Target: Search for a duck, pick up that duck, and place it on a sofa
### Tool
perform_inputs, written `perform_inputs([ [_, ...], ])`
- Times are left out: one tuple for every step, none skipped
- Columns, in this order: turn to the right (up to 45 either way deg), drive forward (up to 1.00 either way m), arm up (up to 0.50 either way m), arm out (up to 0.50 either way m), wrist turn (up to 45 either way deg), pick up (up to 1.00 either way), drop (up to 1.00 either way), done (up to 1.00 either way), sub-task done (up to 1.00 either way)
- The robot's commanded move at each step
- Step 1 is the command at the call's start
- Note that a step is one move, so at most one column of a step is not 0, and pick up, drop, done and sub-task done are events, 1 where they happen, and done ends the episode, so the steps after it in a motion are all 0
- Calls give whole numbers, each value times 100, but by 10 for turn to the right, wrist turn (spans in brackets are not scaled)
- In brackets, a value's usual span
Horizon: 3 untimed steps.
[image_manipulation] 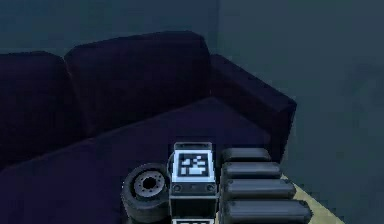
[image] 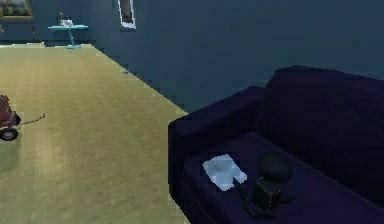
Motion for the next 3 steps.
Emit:
perform_inputs([
  [420,0,0,0,0,0,0,0,0],
  [0,20,0,0,0,0,0,0,0],
  [-450,0,0,0,0,0,0,0,0],
])
